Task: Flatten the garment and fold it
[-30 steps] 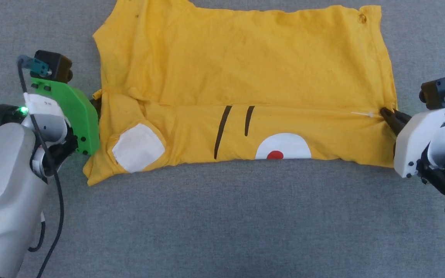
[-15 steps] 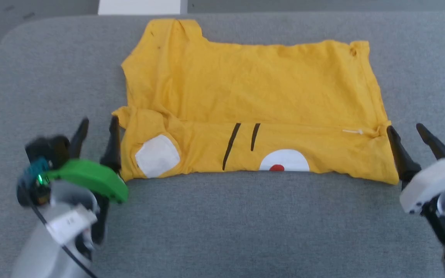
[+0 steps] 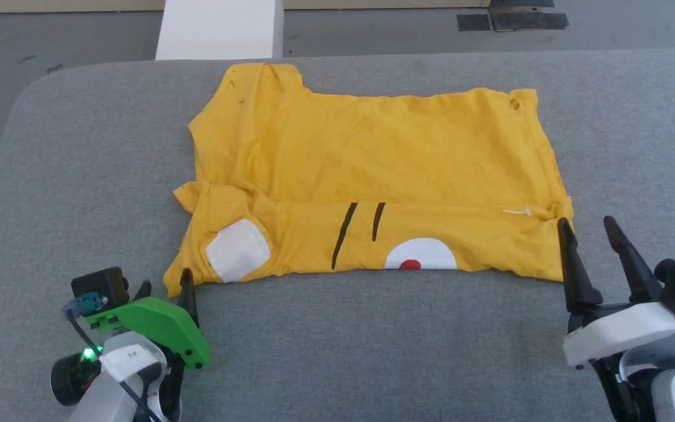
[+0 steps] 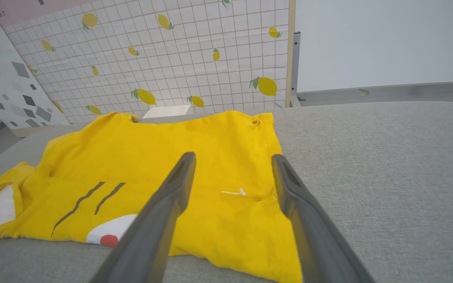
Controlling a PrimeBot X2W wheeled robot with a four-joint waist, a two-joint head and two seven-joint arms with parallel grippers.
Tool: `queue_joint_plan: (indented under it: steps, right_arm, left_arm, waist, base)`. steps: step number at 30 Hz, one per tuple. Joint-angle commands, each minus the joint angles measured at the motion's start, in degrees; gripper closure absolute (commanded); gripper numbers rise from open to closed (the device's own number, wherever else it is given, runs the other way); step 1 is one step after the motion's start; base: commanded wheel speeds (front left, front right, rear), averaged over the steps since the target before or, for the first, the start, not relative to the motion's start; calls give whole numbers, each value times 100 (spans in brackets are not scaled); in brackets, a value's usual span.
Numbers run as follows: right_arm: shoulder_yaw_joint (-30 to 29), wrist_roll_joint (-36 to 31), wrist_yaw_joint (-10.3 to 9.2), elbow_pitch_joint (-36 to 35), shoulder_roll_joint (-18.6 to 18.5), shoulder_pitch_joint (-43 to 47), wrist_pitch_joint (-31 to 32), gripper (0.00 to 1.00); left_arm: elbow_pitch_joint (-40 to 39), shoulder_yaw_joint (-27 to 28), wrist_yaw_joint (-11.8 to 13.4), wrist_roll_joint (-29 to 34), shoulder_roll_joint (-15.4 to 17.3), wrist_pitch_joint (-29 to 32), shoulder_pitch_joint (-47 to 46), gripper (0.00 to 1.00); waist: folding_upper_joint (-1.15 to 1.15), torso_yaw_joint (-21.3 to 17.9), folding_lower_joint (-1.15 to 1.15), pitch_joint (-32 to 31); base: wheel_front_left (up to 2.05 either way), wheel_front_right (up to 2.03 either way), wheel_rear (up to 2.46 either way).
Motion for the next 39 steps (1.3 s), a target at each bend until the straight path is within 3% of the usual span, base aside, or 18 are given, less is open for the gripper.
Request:
queue_joint_plan:
  steps: [1,8,9,10,17,20,26,34,35,36,37,38,39]
  right_arm:
    - [32,-36,-9,3,27,70,-28,0]
    - [106,-21,-9,59,99,72,-71,0]
    - [99,-27,-9,78,110,93,-84,0]
    - [89,-31,-9,89,115,99,-92,0]
    - [-178,-148,-9,227,177,-78,-113,0]
    - [-465,-156,-9,441,216,-247,261,0]
    - [-795,230,-9,1138,233,-698,2011,0]
    - [-867,-407,-9,1148,235,-1015,4174,0]
    - [-883,-436,-9,1115,235,-1011,4354,13]
    - [-897,-487,-9,1060,235,-1000,4547,59]
    - [-905,-526,-9,1002,235,-997,4652,71]
    - [-927,-570,-9,911,235,-1003,4706,100]
    - [-935,-604,-9,836,235,-1006,4717,100]
  left_arm:
    - [74,-18,63,-103,-7,151,-11,0]
    - [400,-35,349,-370,-17,941,-7,0]
    - [383,-81,309,-420,1,1079,10,64]
    - [364,-109,267,-424,24,1114,14,100]
    - [214,-91,98,-407,79,886,10,100]
    - [199,-109,60,-378,74,809,-22,100]
    - [158,-175,-51,-328,61,688,-123,100]
    - [238,-231,-213,-326,13,548,-275,100]
    - [250,-233,-225,-328,8,532,-280,100]
    - [265,-236,-237,-330,4,514,-287,100]
    - [278,-237,-248,-331,2,498,-292,100]
    - [293,-240,-265,-327,2,471,-301,100]
    - [296,-243,-283,-306,6,419,-312,100]
  waist:
    - [0,-89,0,13]
    - [0,-317,0,21]
    - [0,-348,0,29]
    - [0,-357,0,31]
    - [0,-309,0,73]
    - [0,-254,0,98]
    - [0,-119,0,208]
    - [0,32,0,416]
    - [0,40,0,430]
    - [0,50,0,445]
    - [0,59,0,457]
    - [0,70,0,468]
    - [0,77,0,471]
  base:
    - [0,0,0]
    - [0,0,0]
    - [0,0,0]
    - [0,0,0]
    - [0,0,0]
    - [0,0,0]
    - [0,0,0]
    - [0,0,0]
    - [0,0,0]
    - [0,0,0]
    - [0,0,0]
    - [0,0,0]
    - [0,0,0]
